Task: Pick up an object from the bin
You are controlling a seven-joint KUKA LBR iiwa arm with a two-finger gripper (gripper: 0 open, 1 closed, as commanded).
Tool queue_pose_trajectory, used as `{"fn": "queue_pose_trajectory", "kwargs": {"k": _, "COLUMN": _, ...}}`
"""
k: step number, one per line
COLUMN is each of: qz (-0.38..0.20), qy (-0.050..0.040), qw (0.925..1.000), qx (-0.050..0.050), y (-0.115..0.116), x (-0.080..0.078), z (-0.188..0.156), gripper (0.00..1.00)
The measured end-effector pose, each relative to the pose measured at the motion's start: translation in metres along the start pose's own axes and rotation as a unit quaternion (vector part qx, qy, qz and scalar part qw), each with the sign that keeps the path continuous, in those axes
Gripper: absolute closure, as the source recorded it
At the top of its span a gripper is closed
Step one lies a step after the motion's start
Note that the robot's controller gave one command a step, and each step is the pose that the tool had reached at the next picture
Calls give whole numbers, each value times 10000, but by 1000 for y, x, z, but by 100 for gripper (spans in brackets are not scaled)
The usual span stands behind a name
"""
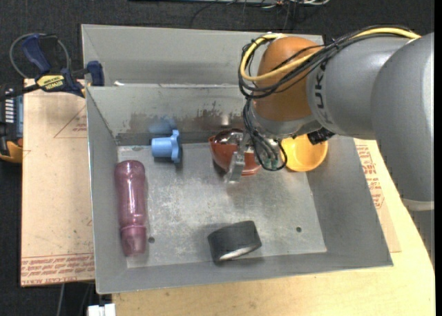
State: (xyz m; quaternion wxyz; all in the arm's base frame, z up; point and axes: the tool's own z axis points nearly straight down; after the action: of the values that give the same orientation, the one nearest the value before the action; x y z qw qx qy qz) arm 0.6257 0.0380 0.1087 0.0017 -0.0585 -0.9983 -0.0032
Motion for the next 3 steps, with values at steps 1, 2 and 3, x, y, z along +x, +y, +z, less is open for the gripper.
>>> {"fn": "queue_pose_trajectory", "kwargs": {"k": 1, "qz": -1, "qy": 0, "qw": 10000, "qx": 0, "y": 0, "x": 0, "z": 0, "gripper": 100}}
{"fn": "queue_pose_trajectory", "kwargs": {"k": 2, "qz": -1118, "qy": 16, "qw": 9937, "qx": 8, "y": -52, "x": 21, "z": -26, "gripper": 100}}
{"fn": "queue_pose_trajectory", "kwargs": {"k": 3, "qz": -158, "qy": -30, "qw": 9999, "qx": -14, "y": 12, "x": -3, "z": -123, "gripper": 100}}
